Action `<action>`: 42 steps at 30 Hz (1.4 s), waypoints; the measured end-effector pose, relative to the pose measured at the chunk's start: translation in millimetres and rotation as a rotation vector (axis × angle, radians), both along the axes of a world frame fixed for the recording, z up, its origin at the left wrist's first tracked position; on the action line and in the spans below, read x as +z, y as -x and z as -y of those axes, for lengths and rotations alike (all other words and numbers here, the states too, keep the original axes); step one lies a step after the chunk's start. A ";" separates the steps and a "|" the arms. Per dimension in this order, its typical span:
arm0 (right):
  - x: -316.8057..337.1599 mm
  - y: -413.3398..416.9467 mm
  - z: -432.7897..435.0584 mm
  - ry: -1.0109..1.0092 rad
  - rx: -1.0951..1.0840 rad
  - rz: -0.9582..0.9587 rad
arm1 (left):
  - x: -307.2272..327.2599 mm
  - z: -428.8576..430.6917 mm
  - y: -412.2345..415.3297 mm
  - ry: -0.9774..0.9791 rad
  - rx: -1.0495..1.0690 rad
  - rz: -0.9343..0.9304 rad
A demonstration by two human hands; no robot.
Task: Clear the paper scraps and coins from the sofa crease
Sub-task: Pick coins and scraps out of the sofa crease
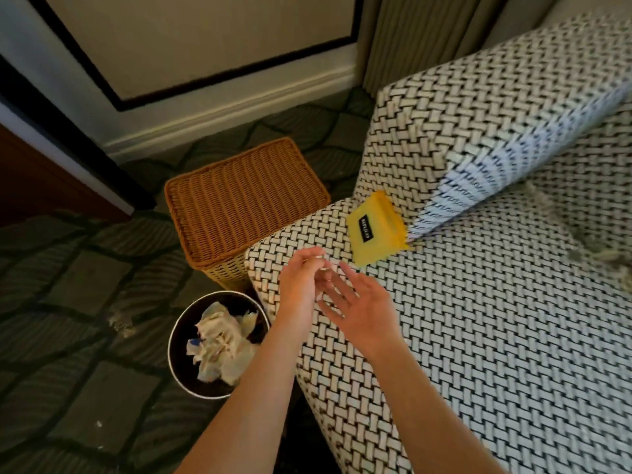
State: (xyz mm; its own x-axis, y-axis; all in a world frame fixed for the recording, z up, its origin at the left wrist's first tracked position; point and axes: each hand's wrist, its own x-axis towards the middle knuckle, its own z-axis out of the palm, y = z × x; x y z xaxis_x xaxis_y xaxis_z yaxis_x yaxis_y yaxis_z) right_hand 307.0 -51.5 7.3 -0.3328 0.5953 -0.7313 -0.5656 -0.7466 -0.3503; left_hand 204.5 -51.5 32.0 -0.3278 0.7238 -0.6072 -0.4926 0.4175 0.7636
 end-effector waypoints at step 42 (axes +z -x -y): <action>-48.6 -310.4 -240.4 -0.361 0.461 1.753 | -83.3 -264.9 -295.8 0.166 -1.293 -0.874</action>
State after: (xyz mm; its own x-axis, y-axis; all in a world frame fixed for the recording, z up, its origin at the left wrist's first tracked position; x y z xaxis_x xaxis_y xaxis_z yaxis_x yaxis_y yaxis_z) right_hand 617.3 188.9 -41.3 0.4130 0.8758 -0.2497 0.7805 -0.4817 -0.3984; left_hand 500.4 213.4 -51.3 0.1589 0.7286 -0.6662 0.8049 0.2951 0.5147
